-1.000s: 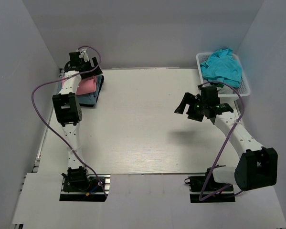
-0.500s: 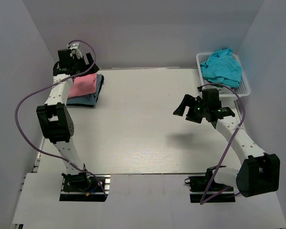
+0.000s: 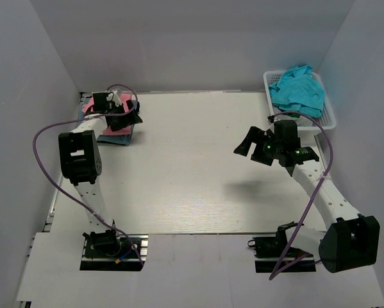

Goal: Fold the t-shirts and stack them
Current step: Put the neatly folded tshirt into the corner of the board with the left arm

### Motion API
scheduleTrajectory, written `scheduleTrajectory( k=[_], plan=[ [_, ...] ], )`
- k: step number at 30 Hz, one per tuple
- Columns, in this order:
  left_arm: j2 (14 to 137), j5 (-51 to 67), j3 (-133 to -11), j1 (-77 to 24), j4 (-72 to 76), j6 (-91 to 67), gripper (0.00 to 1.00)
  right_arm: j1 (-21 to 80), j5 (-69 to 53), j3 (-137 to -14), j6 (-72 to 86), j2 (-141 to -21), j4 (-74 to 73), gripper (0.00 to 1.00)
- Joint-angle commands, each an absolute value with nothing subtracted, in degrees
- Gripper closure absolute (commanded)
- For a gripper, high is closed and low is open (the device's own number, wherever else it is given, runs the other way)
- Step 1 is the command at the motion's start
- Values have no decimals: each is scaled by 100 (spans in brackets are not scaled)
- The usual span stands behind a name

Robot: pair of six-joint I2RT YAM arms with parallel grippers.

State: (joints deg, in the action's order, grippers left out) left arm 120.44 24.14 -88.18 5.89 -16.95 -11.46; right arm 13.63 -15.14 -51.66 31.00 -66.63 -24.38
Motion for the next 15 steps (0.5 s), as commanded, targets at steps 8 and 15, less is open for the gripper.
scheduleTrajectory(
  k=[8,15],
  plan=[
    [11197,2093,-8987,677,-2240,-993,0,1389,-1521,-5194,2945,-6355,-2461,10],
    [10215,1012,-10257,563,-4327,-1650,0,1380,-1047,-5949,2252,-6276,-3284,10]
  ],
)
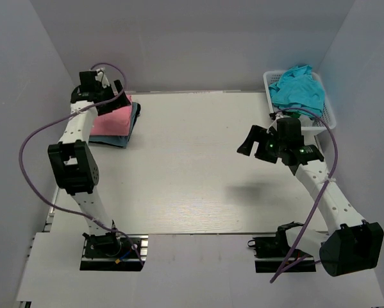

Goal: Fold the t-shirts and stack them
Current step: Put the neatly folded tshirt into the corner of the board with the left arm

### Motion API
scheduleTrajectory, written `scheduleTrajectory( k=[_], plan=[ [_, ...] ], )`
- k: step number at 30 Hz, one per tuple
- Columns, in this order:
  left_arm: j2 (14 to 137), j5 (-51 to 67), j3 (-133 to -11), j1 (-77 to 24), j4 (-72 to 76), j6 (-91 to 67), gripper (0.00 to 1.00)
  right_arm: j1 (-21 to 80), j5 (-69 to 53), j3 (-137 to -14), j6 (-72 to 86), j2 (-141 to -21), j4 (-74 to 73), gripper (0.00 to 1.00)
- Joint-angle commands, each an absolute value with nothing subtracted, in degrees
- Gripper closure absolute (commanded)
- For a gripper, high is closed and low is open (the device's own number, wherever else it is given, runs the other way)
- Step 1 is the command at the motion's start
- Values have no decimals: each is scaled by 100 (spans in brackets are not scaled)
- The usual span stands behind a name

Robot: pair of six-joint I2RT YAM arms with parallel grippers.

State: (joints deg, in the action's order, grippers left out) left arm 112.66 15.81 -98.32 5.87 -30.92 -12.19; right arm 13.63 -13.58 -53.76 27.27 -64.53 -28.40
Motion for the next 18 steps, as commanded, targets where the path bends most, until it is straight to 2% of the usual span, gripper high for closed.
scheduleTrajectory(
  k=[1,3,7,8,9,13,18],
  plan=[
    [9987,924,-10152,563,-4542,-1792,0,1362,-872,-6046,2224,-6249,-3348,10],
    [9407,1219,-9662,510,-4798,-2029,0,1380,-634,-6021,2206,-6066,-3436,10],
    [7212,1187,-7188,369,-4282,-2504,0,1380,-570,-5626,2399,-5547,-3314,10],
    [6450,1265,-6946,282,-4280,-2505,0,1380,-563,-5338,2469,-5468,-3244,10],
    [6181,1361,-6804,220,-4393,-2505,0,1371,-528,-5222,2522,-5145,-3208,10],
    [5381,1591,-6356,158,-5027,-2128,0,1362,-404,-4546,2716,-4529,-3103,10],
    [4922,1538,-5942,158,-4957,-2127,0,1371,-631,-4009,2786,-3947,-2770,10]
  ],
)
